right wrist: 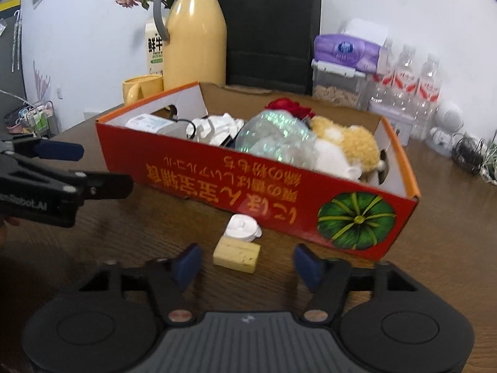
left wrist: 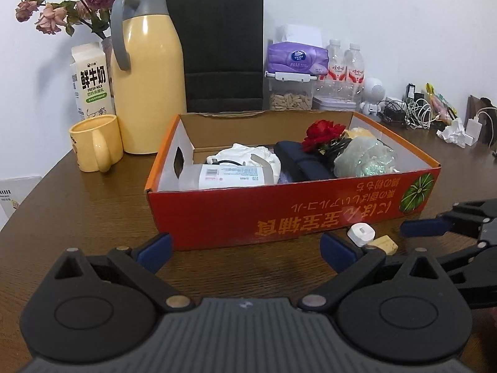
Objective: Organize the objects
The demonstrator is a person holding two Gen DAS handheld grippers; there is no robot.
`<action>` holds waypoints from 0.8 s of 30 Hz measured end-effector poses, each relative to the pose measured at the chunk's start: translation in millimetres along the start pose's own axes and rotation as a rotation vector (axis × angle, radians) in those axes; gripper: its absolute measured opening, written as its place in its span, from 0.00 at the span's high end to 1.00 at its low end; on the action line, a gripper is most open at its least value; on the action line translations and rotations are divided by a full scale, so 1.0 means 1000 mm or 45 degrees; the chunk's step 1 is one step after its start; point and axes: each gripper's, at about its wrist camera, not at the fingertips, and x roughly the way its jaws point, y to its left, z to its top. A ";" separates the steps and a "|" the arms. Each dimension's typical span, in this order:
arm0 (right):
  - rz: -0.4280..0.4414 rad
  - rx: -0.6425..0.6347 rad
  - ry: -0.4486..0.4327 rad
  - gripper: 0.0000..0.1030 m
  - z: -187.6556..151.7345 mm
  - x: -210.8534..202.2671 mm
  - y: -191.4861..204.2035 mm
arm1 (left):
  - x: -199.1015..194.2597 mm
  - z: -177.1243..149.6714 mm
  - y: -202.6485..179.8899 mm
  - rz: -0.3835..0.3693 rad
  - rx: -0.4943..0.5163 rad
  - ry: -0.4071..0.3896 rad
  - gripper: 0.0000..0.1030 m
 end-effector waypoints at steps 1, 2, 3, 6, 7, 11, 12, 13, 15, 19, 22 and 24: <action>0.000 0.002 0.005 0.43 0.000 0.002 0.000 | 0.000 0.000 0.000 -0.001 0.000 0.001 0.00; 0.002 0.002 0.005 0.44 -0.001 0.002 0.000 | 0.000 0.000 0.000 -0.003 0.001 0.003 0.00; 0.007 0.006 0.003 0.46 -0.001 0.003 0.000 | 0.000 0.000 0.000 -0.002 0.002 0.005 0.00; 0.019 0.018 0.001 0.49 -0.001 0.005 -0.001 | 0.000 -0.001 -0.001 0.001 0.004 0.010 0.00; 0.025 0.021 0.000 0.50 -0.001 0.005 -0.001 | 0.000 -0.001 -0.001 0.001 0.005 0.011 0.00; 0.040 0.024 -0.006 0.59 -0.002 0.005 -0.001 | 0.001 -0.002 -0.002 0.001 0.006 0.011 0.00; 0.041 0.027 -0.009 0.64 -0.002 0.005 -0.001 | 0.001 -0.002 -0.002 0.001 0.007 0.011 0.00; 0.044 0.031 -0.010 0.66 -0.001 0.005 -0.002 | 0.001 -0.002 -0.002 0.001 0.006 0.012 0.00; 0.048 0.030 -0.013 0.69 -0.002 0.004 -0.001 | 0.003 -0.003 -0.002 0.004 0.005 0.016 0.00; 0.057 0.031 -0.016 0.69 -0.002 0.003 -0.001 | 0.007 -0.004 -0.002 0.014 0.003 0.030 0.00; 0.060 0.041 -0.046 0.69 -0.001 -0.003 -0.004 | 0.009 -0.005 -0.003 0.024 0.003 0.025 0.00; 0.052 0.045 -0.070 0.69 0.000 -0.007 -0.005 | 0.009 -0.006 -0.006 0.022 0.011 0.023 0.00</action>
